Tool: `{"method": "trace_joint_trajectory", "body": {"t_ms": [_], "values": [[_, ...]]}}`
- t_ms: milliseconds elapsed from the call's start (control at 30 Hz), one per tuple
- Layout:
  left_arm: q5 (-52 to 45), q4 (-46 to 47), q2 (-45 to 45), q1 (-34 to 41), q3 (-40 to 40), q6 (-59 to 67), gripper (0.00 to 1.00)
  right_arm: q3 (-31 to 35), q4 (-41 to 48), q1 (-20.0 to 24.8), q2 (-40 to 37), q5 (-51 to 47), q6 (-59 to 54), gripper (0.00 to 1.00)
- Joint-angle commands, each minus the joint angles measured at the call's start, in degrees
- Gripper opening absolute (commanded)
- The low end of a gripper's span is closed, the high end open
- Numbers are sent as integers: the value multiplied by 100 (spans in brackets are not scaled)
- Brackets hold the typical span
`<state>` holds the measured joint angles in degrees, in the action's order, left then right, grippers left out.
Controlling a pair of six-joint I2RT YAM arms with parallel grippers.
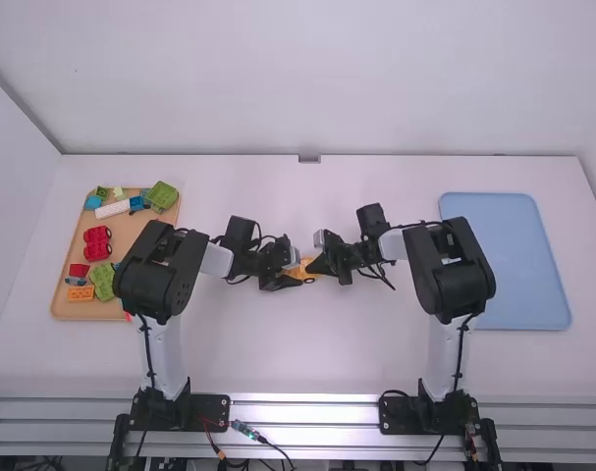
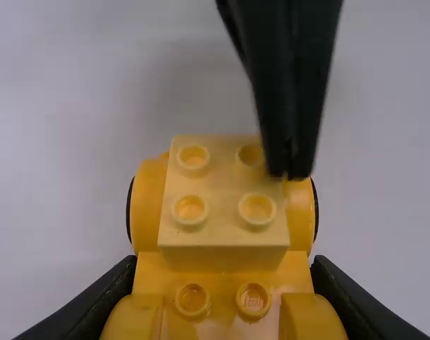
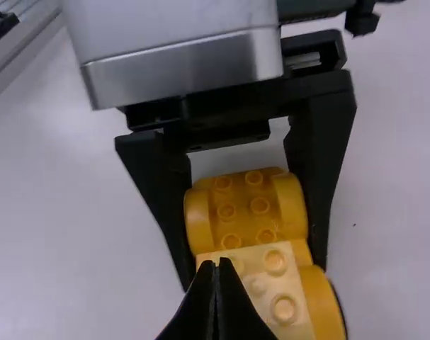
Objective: Assemble lego blocks to make yellow taxi
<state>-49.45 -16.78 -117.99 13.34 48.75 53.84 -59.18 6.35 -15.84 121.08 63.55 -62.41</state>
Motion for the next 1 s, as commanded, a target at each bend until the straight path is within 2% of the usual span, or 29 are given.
{"method": "trace_joint_trajectory", "body": {"t_ms": [0,167,300,400,533,600,700,833,933,967], "values": [[1013,273,-293,55,-232,238,6,-52,238,149,238,-323,-339,0],[983,402,-293,52,-232,442,4,-289,962,186,70,-164,-1005,0],[867,409,-293,55,-232,450,4,-262,927,203,-46,-118,-992,0],[863,420,-293,55,-232,455,4,-264,1211,295,-278,24,-1329,0],[863,450,-293,55,-232,452,4,-269,2341,597,-877,391,-2538,0],[860,448,-293,59,-232,459,4,-269,2533,686,-999,452,-2693,0],[858,446,-293,61,-232,472,4,-269,2623,833,-1128,413,-2732,0],[863,452,-293,59,-232,470,4,-258,2291,896,-1104,348,-2090,0],[863,452,-293,59,-232,468,7,-166,1725,859,-1063,175,-1506,52],[865,455,-293,59,-232,470,12,-114,1519,824,-1063,103,-1309,64]]}}
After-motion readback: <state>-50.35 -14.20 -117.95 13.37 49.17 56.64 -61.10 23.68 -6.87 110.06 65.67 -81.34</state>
